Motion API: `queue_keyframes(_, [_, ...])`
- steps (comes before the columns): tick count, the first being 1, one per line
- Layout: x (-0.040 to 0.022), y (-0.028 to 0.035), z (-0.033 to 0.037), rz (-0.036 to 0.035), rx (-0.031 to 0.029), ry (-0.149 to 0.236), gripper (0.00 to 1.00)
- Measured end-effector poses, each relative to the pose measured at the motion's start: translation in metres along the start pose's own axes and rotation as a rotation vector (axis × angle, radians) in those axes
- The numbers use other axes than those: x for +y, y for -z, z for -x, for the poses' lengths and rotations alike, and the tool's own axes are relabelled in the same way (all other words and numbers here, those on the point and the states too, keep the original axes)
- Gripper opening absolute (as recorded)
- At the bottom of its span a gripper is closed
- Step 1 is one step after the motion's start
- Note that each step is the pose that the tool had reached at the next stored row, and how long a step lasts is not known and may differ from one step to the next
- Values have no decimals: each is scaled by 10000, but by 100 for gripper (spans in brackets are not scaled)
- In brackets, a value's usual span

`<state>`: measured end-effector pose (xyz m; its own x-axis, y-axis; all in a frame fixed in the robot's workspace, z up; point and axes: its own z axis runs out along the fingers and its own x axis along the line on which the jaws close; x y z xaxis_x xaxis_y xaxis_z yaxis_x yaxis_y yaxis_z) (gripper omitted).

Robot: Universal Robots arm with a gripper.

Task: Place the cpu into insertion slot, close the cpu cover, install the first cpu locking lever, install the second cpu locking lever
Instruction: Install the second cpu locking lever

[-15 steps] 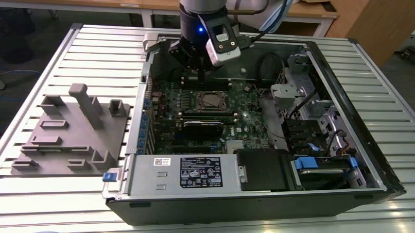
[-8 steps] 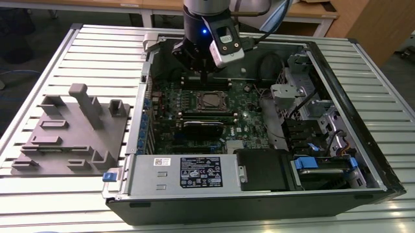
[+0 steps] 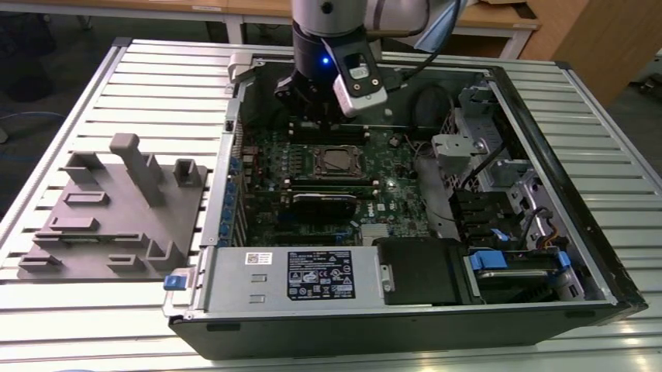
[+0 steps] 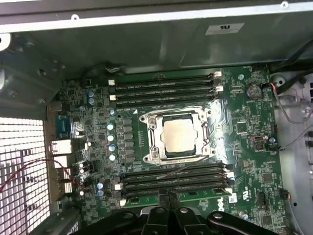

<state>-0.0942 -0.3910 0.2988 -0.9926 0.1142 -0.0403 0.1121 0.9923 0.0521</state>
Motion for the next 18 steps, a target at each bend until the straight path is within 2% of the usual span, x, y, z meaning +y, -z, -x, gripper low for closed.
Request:
queue_keyframes(5, [7, -87, -5, -10, 3, -9, 10])
queue_keyframes(9, [69, -111, -12, -12, 4, -8, 10])
queue_keyframes(18, [81, -232, 28, -14, 13, -8, 10])
